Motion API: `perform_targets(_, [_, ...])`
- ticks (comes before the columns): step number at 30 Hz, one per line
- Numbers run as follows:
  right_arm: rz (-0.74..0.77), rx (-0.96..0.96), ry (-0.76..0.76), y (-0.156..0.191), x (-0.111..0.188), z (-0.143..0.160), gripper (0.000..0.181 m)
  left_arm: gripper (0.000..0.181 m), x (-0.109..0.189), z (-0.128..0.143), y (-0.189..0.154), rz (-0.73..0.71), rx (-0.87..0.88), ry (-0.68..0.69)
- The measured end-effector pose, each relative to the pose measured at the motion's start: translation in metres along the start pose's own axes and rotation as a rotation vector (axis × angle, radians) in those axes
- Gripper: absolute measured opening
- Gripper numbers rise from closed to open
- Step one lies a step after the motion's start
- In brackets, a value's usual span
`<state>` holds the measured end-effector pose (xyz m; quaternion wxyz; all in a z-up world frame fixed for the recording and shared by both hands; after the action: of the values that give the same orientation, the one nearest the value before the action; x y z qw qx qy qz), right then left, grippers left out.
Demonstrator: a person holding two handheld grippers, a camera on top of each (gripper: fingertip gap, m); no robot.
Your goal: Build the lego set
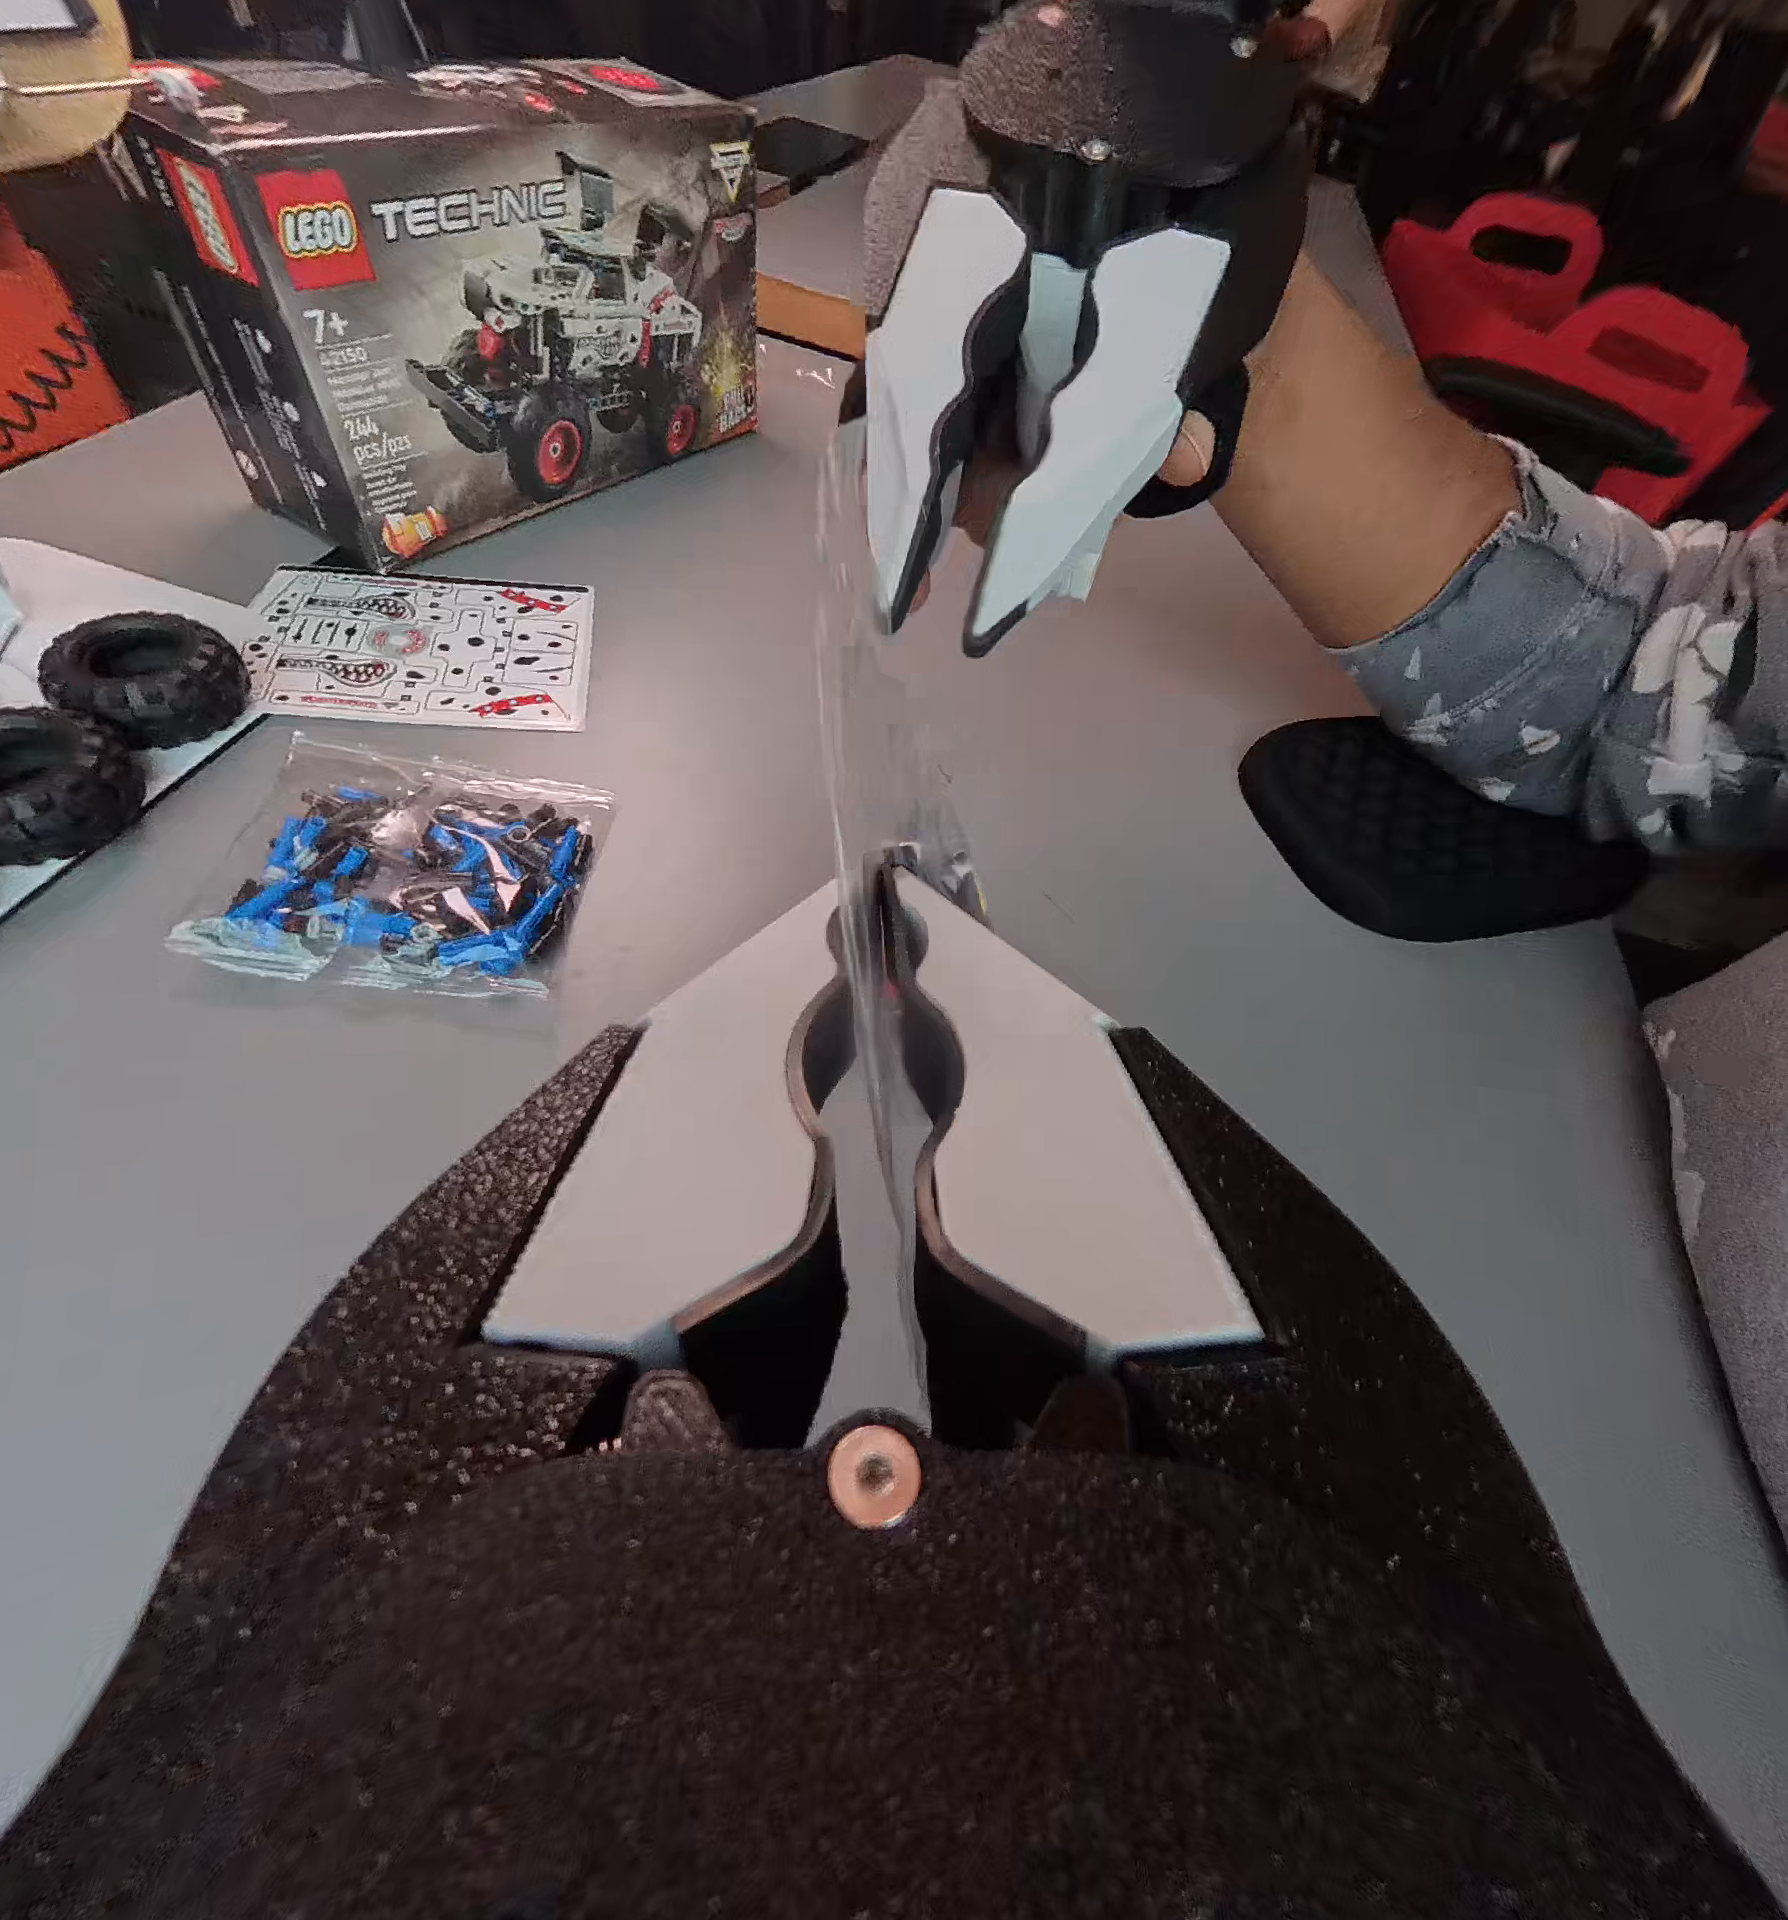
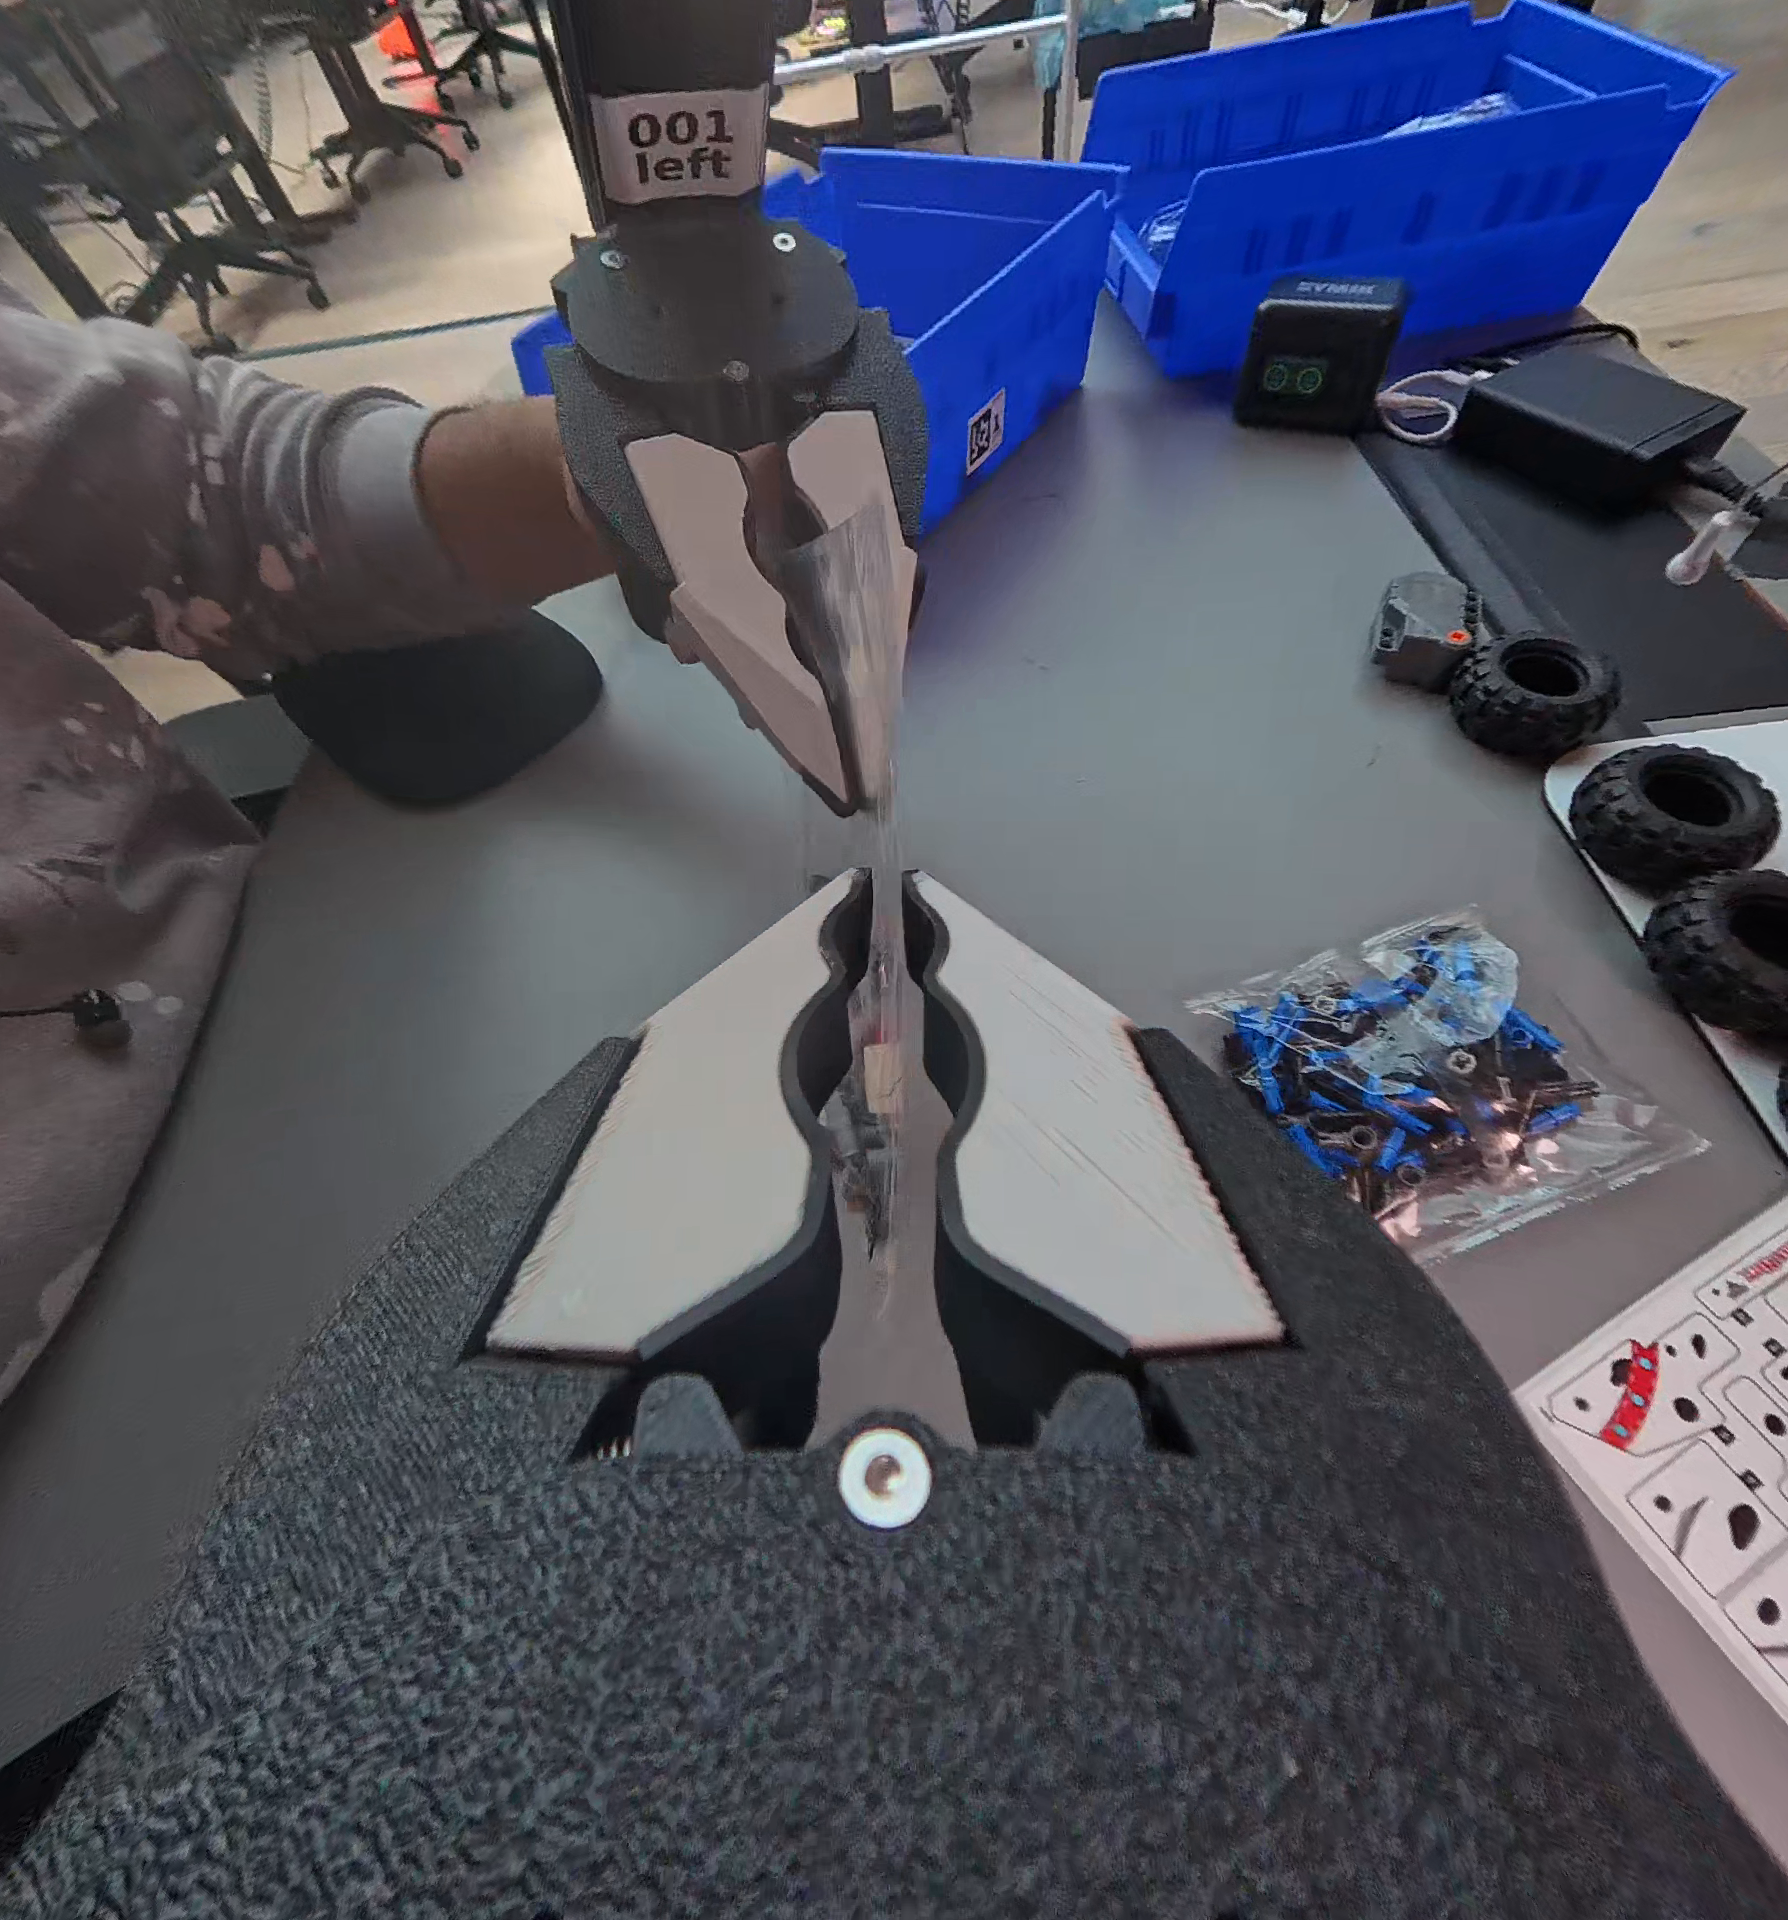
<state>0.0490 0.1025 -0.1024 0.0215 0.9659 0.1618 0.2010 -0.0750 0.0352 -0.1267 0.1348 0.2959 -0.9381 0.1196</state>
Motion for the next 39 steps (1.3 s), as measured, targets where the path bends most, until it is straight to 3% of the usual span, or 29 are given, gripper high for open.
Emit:
perform_targets(4, [0.037,-0.042,0.014,-0.003,0.010,0.023,0.052,0.000,0.022,0.010,0.009,0.032,0.206,-0.236])
perform_targets(7, [0.079,-0.079,-0.009,-0.001,-0.007,0.059,0.063,0.000,0.030,0.014,0.008,0.129,0.301,-0.376])
perform_targets(10, [0.044,-0.114,-0.144,0.006,-0.022,0.061,0.041,0.000,0.028,0.013,0.008,0.170,0.343,-0.408])
perform_targets(14, [0.133,-0.034,-0.163,0.000,-0.021,0.053,0.000,0.000,0.028,0.013,0.002,0.202,0.354,-0.412])
perform_targets(17, [0.092,0.012,-0.178,0.008,-0.010,0.052,0.002,0.000,0.030,0.015,0.000,0.181,0.319,-0.354])
perform_targets(20, [0.141,0.081,-0.121,0.012,-0.012,0.046,0.058,0.000,0.023,0.016,-0.009,0.174,0.252,-0.276])
perform_targets(21, [0.134,0.108,-0.110,0.017,-0.018,0.045,0.065,0.000,0.020,0.016,-0.014,0.184,0.240,-0.267])
perform_targets(22, [0.109,0.126,-0.112,0.024,-0.026,0.045,0.063,0.000,0.017,0.015,-0.017,0.184,0.234,-0.263])
perform_targets(23, [0.088,0.143,-0.108,0.030,-0.035,0.045,0.043,0.000,0.014,0.016,-0.018,0.180,0.232,-0.260])
perform_targets(24, [0.090,0.162,-0.102,0.033,-0.040,0.046,0.008,0.001,0.012,0.017,-0.018,0.174,0.233,-0.263])
perform_targets(25, [0.089,0.166,-0.112,0.034,-0.042,0.045,0.000,0.003,0.013,0.018,-0.016,0.169,0.235,-0.280])
perform_targets(29, [0.048,-0.059,-0.295,0.016,-0.025,0.038,0.000,0.025,0.027,0.014,-0.003,0.165,0.275,-0.387])
perform_targets(33, [-0.087,-0.232,-0.496,0.015,-0.015,0.028,0.000,0.019,0.037,0.013,0.008,0.100,0.287,-0.464])
perform_targets(36, [-0.143,-0.308,-0.478,0.017,-0.026,0.032,0.000,0.000,0.042,0.008,0.008,0.074,0.254,-0.498])
perform_targets(39, [-0.139,-0.322,-0.369,0.017,-0.038,0.045,0.000,0.000,0.040,0.013,0.012,0.041,0.269,-0.419])
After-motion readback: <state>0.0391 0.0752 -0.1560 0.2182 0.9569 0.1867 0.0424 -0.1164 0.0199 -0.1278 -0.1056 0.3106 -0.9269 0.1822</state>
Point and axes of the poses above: each gripper's, where its closed fingertips meet, x back along the fingers, z out of its underside, y = z × x across the jaws, the point moved 6 cm from there along x, back along the fingers, and after that the axes turned 2 degrees about -y, right-handed, at the moved point
